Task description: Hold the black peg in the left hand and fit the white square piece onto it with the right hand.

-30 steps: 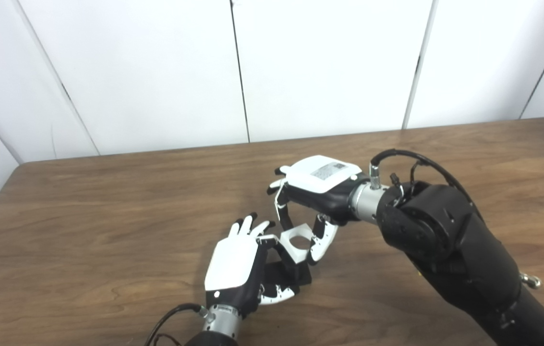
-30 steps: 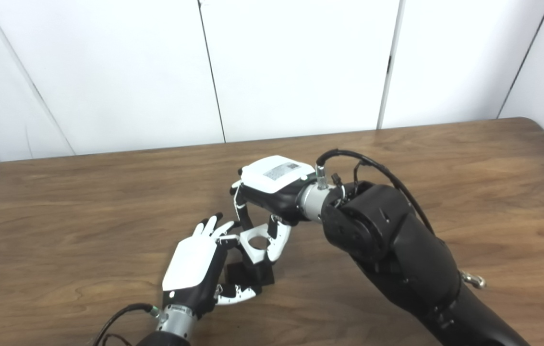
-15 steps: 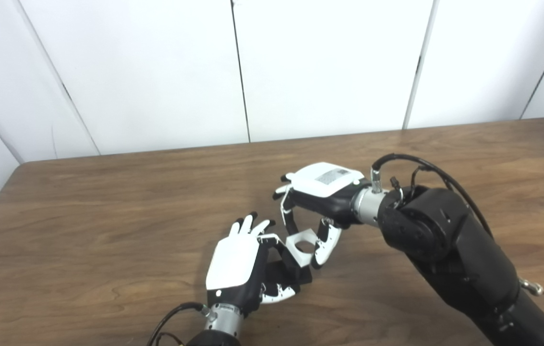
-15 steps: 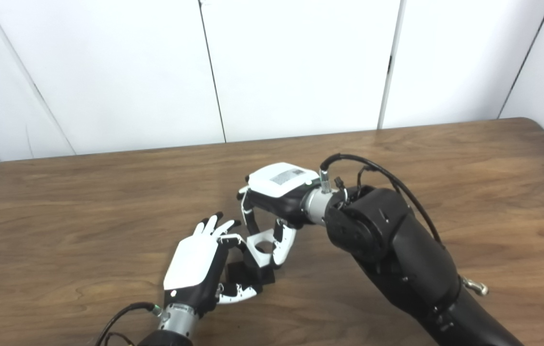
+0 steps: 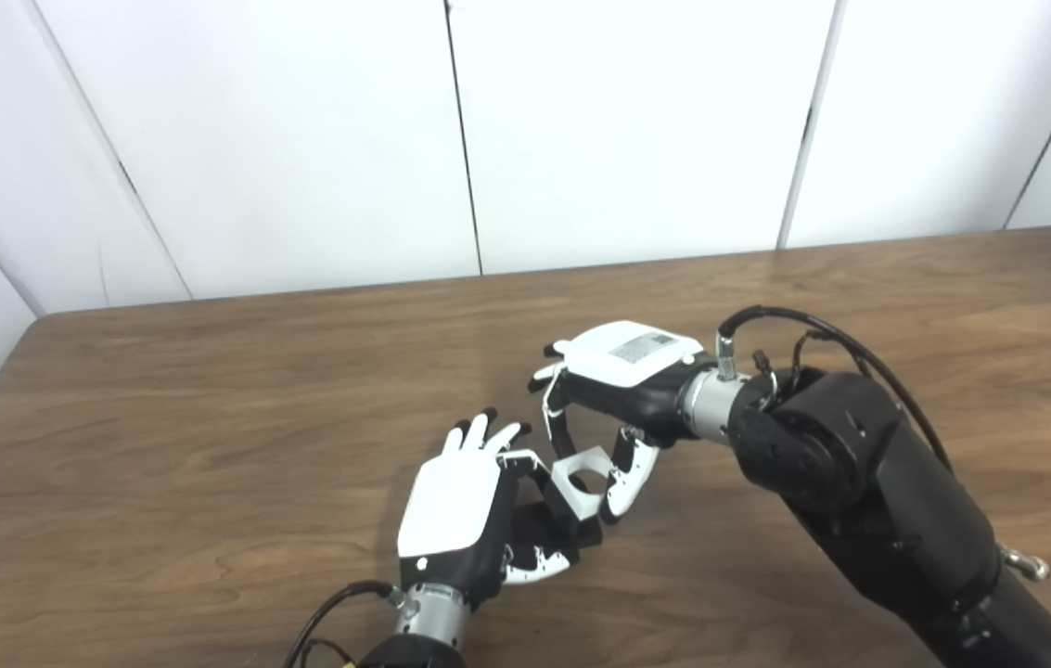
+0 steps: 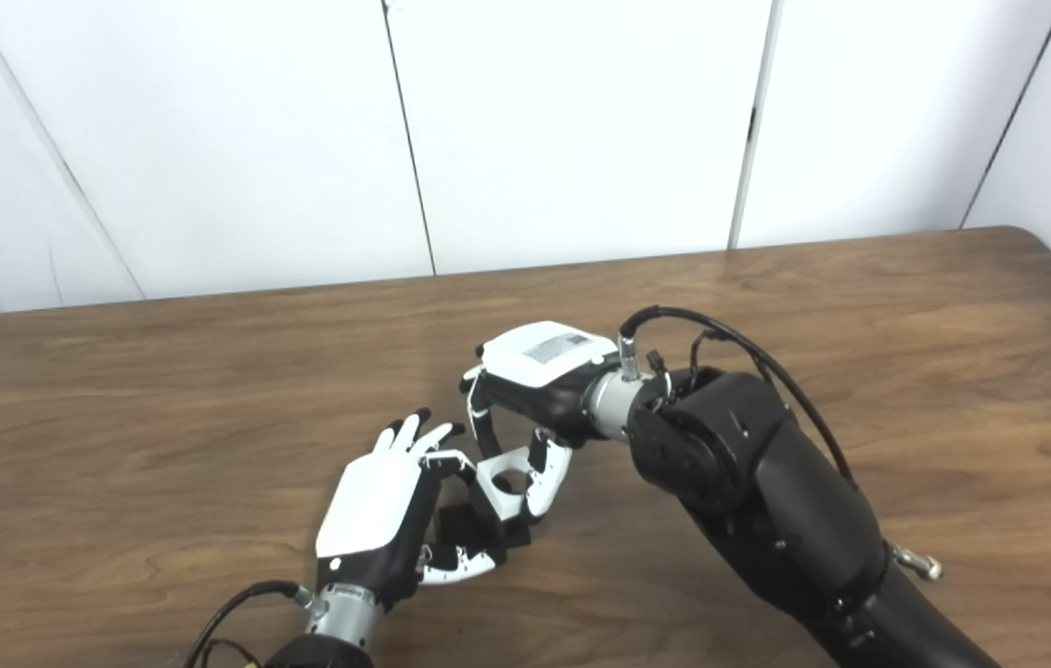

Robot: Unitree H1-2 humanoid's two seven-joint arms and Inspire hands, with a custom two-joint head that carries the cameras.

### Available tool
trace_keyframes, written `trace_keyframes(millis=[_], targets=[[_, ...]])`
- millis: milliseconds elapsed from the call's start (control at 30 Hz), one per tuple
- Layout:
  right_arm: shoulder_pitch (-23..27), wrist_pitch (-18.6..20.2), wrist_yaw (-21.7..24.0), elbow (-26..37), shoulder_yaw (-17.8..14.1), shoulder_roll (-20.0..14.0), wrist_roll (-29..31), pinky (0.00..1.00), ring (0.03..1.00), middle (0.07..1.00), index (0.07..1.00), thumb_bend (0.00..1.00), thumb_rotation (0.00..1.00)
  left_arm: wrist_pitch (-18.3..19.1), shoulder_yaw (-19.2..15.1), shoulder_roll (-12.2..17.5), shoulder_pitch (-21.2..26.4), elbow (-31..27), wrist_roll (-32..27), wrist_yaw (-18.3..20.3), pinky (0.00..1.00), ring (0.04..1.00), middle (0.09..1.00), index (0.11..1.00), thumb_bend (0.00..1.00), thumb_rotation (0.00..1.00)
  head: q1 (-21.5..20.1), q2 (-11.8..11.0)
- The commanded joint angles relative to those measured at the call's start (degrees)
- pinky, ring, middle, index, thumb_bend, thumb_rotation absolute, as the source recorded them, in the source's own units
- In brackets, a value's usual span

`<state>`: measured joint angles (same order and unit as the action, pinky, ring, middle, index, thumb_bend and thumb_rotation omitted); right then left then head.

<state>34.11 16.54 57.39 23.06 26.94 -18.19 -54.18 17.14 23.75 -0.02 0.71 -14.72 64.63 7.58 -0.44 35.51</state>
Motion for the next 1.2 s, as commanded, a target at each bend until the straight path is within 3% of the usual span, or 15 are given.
trace_keyframes(millis=[0,767,1167], targets=[[1.6,-1.3,-1.9,0.4,-0.5,0.7,0.4,1.00,1.000,0.904,0.485,0.52,0.14,1.3,-0.2,0.5,0.6,0.9,1.4,0.8,1.00,1.000,0.899,0.492,0.52,0.08,0.0,0.0],[1.2,-2.2,-2.6,-0.3,1.1,3.5,-2.0,1.00,1.000,0.911,0.485,0.52,0.14,1.4,0.3,-0.1,1.0,2.4,1.5,-0.1,1.00,1.000,0.896,0.492,0.52,0.08,0.8,-0.5],[1.3,-2.7,-3.7,-2.1,0.9,2.9,-1.8,1.00,1.000,0.908,0.484,0.52,0.13,1.3,0.5,-0.2,0.7,1.8,1.4,-0.2,1.00,1.000,0.898,0.492,0.52,0.08,0.9,-0.6]])
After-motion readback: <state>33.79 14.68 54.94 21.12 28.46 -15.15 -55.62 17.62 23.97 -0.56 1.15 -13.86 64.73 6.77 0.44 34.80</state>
